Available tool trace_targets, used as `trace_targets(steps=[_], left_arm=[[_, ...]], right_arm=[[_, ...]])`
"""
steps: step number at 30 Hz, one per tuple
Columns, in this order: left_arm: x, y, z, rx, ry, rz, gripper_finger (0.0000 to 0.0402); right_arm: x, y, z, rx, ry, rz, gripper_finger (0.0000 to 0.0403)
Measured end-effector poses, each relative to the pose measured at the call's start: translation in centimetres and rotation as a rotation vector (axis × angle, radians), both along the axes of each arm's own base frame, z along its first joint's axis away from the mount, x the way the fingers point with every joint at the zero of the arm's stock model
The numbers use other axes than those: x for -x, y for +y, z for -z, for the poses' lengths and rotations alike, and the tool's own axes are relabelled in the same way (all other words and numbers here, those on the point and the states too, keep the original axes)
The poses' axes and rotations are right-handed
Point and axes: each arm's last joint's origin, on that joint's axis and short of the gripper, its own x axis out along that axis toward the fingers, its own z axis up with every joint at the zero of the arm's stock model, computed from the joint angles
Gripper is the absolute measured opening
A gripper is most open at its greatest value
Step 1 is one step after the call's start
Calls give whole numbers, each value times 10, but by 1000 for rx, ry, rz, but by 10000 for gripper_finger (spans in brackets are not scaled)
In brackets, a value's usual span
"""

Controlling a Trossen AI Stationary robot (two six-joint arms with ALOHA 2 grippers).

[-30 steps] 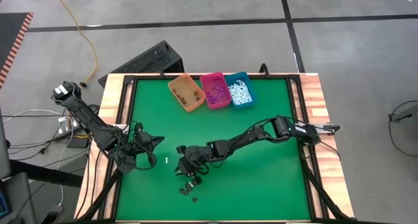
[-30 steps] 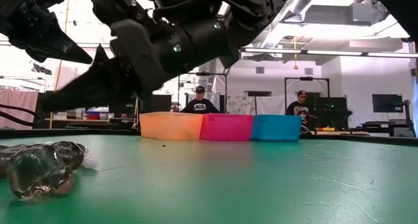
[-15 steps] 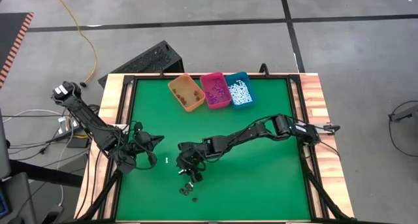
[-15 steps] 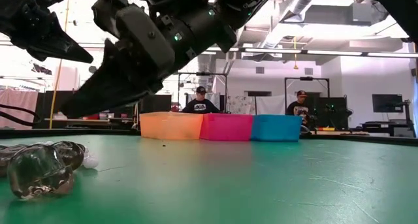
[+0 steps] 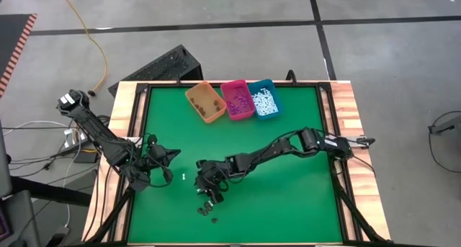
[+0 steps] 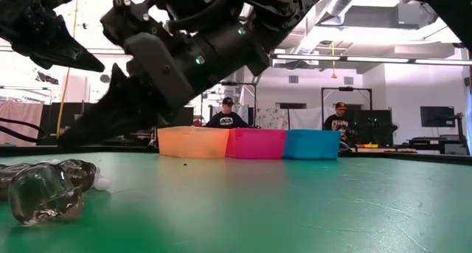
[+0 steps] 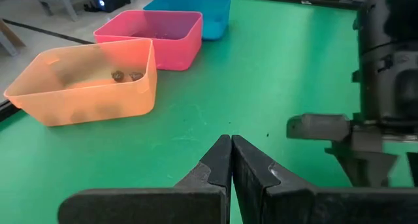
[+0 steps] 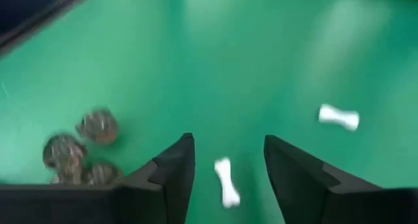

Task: Sort Halloween decoration
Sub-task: Put the white bone toy into the blue bin

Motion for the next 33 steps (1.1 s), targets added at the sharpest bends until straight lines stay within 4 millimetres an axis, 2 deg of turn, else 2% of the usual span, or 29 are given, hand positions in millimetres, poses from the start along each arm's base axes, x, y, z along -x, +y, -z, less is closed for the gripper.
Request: trace_targets(steps=[2, 5, 11, 14, 20, 26, 33], left_arm=[[0, 0, 0, -2, 2, 0, 0], [0, 0, 0, 0, 2, -1, 0], [0, 0, 0, 1, 2, -1, 0], [1, 1, 1, 3, 5, -5, 0], [1, 1, 2, 1, 11, -7, 0], [1, 1, 2, 14, 25, 10, 0], [1, 1, 2, 15, 24, 8, 0]], right_arm=[[-2, 3, 4, -2, -12, -6, 207], [-3, 4, 23, 0, 21, -4, 204], [-4, 4, 39, 0, 55, 18, 194], [-4, 3, 40, 26, 51, 40, 156], [-5, -3, 42, 37, 56, 41, 38], [-5, -3, 37, 9, 51, 35, 17], [-1, -23, 8, 9, 65, 72, 17]])
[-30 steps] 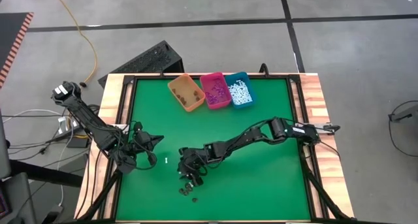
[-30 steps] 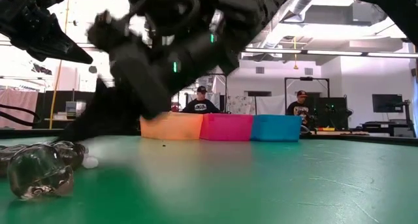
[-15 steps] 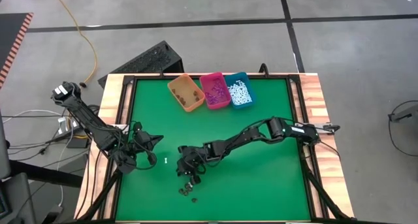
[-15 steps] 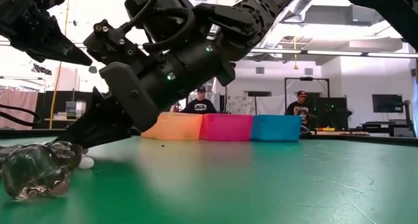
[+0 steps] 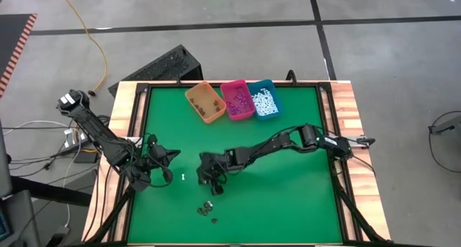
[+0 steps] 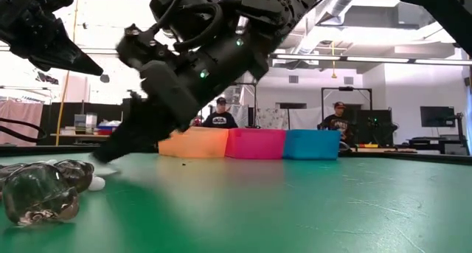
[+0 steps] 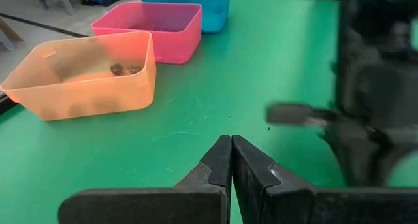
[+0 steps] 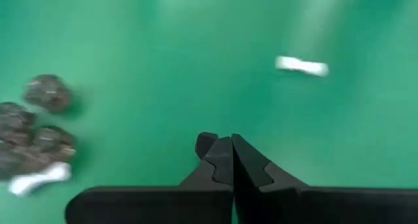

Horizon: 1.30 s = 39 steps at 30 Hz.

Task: Sort Halloween decoration
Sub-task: Put the white bone toy into the blue bin

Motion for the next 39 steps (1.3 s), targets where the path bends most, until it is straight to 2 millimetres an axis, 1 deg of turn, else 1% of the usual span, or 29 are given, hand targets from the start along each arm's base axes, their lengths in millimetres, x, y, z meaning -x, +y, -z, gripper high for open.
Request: trace_targets(steps=[2, 4, 6, 9, 15, 17, 20, 21, 23, 24, 25, 27, 29, 32, 34, 36, 39], left_arm=[[0, 0, 0, 0, 0, 0, 0], [0, 0, 0, 0, 0, 0, 0], [0, 0, 0, -1, 0, -1, 0], [0, 0, 0, 0, 0, -1, 0], [0, 0, 0, 17, -6, -9, 0], [1, 1, 0, 16, -5, -11, 0], [1, 1, 0, 14, -21, -28, 0], [1, 1, 0, 9, -27, -35, 0], [1, 2, -1, -4, -36, -47, 0], [1, 2, -1, -6, -40, -49, 0], [1, 2, -1, -6, -42, -50, 0], [1, 2, -2, 0, -45, -50, 0], [2, 3, -3, 25, -59, -58, 0], [7, 8, -5, 53, -69, -73, 3], [11, 16, -4, 77, -61, -122, 5], [17, 30, 2, 100, -7, -213, 2], [29, 53, 14, 125, 159, -405, 0]], right_arm=[[3, -12, -14, 9, 14, 20, 17], [7, -23, -32, 21, 18, 32, 17], [13, -35, -51, 43, 29, 40, 17], [25, -56, -72, 76, 71, 57, 17], [50, -111, -109, 103, 137, 179, 17], [59, -125, -115, 91, 185, 203, 17], [60, -127, -115, 10, 192, 177, 31], [56, -124, -110, -4, 189, 166, 40], [43, -116, -103, -10, 112, 136, 57], [36, -111, -96, -11, 86, 117, 64], [28, -105, -84, -15, 57, 93, 70], [11, -98, -69, -9, -48, 72, 81], [0, -97, -52, -13, -111, 68, 95], [-13, -105, -36, -47, -147, 108, 126], [-21, -111, -29, -105, -139, 158, 149], [-21, -115, -25, -156, -83, 176, 161], [-15, -122, -36, -226, -27, 140, 158]])
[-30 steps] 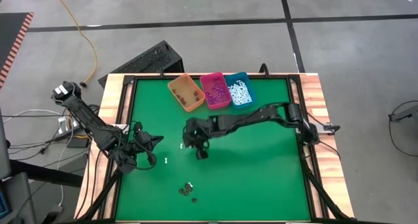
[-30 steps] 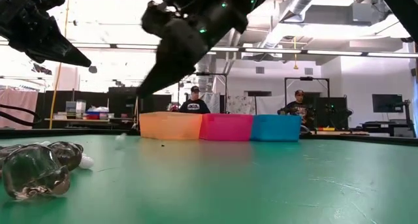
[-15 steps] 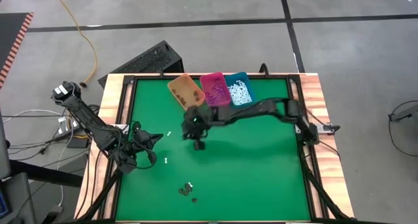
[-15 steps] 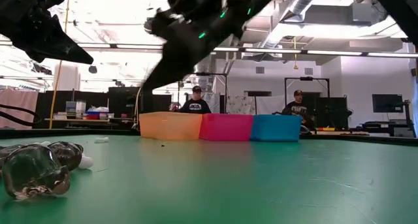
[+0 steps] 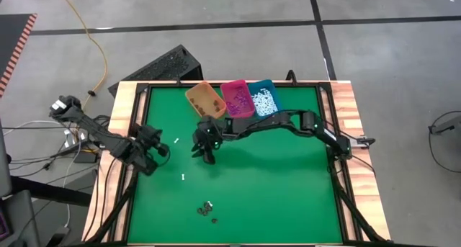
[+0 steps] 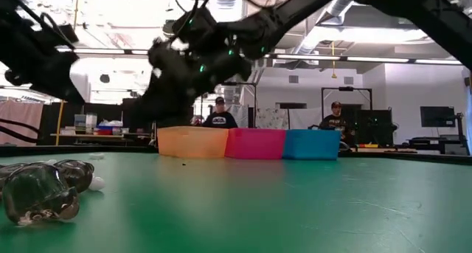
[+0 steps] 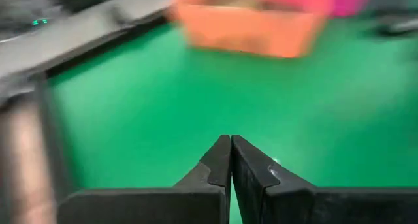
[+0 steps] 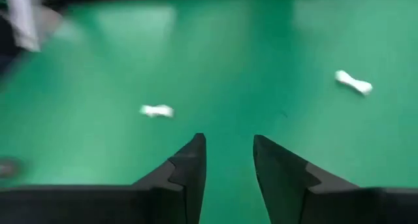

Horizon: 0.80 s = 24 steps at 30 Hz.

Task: Sort Halloween decoration
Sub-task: Put the white bone toy into the blue bin

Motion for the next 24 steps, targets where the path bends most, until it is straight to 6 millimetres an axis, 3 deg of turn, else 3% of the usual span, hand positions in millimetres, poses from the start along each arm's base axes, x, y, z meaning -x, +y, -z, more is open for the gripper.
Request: trace_targets(steps=[3, 6, 15, 19, 24], left_arm=[[2, 13, 3, -20, 77, -116, 0], [-5, 17, 5, -77, 118, -119, 0], [0, 26, 60, -117, 108, -135, 0], [-5, 26, 62, -195, 114, -117, 0], [-8, 28, 73, -143, 137, -138, 0]], right_arm=[[9, -4, -22, -51, 22, -47, 142], [20, -3, -48, -49, 16, -71, 120], [67, 25, -148, -17, -98, -138, 83], [83, 43, -178, 4, -173, -174, 77], [98, 64, -200, 35, -225, -180, 75]])
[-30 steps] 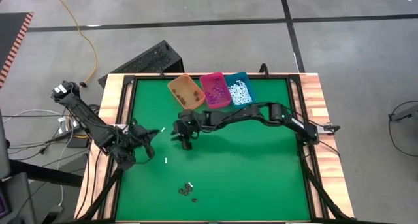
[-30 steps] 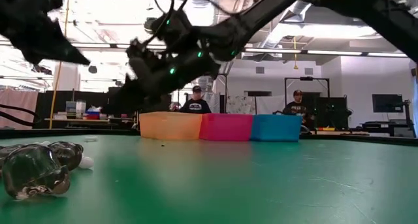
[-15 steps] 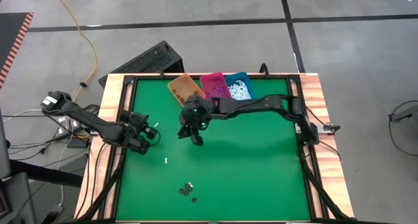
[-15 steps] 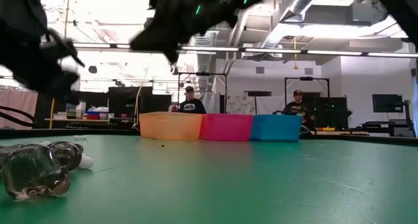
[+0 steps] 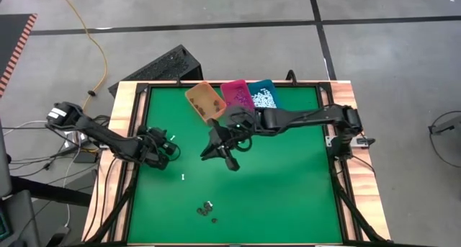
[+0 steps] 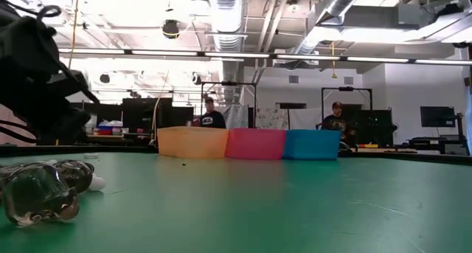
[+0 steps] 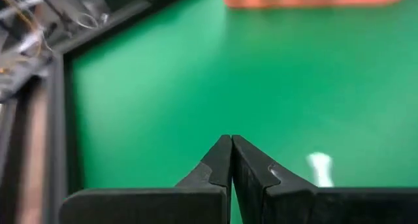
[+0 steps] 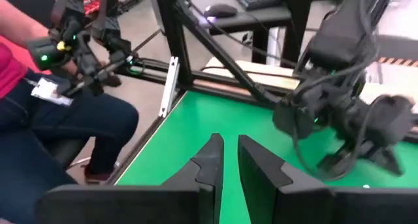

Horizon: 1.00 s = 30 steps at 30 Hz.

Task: Sort Halloween decoration
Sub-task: Put the white bone toy into the blue bin

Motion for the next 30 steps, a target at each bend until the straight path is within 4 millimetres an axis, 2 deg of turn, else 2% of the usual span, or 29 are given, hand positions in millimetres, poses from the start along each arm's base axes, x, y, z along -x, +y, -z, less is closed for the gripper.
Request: trace_targets(steps=[5, 10, 15, 20, 25, 28, 30], left_arm=[[-8, -2, 13, 46, -26, 27, 0], [-13, -5, 22, 50, -10, 36, 0], [-36, -19, 23, 58, -91, 197, 0], [-61, -36, 13, 88, -216, 435, 0], [-79, -56, -5, 144, -348, 656, 0], [-85, -69, -20, 139, -385, 713, 0], [-86, -75, -29, 120, -394, 708, 0]], right_arm=[[12, 16, -13, 5, -26, -22, 75], [18, 33, -17, 4, -30, -65, 75], [20, 43, -16, 13, -13, -70, 75], [23, 47, -11, 25, 41, -77, 75], [26, 44, 0, 104, 140, -7, 75], [28, 43, 16, 117, 221, 5, 75], [28, 45, 35, 151, 256, 49, 72]])
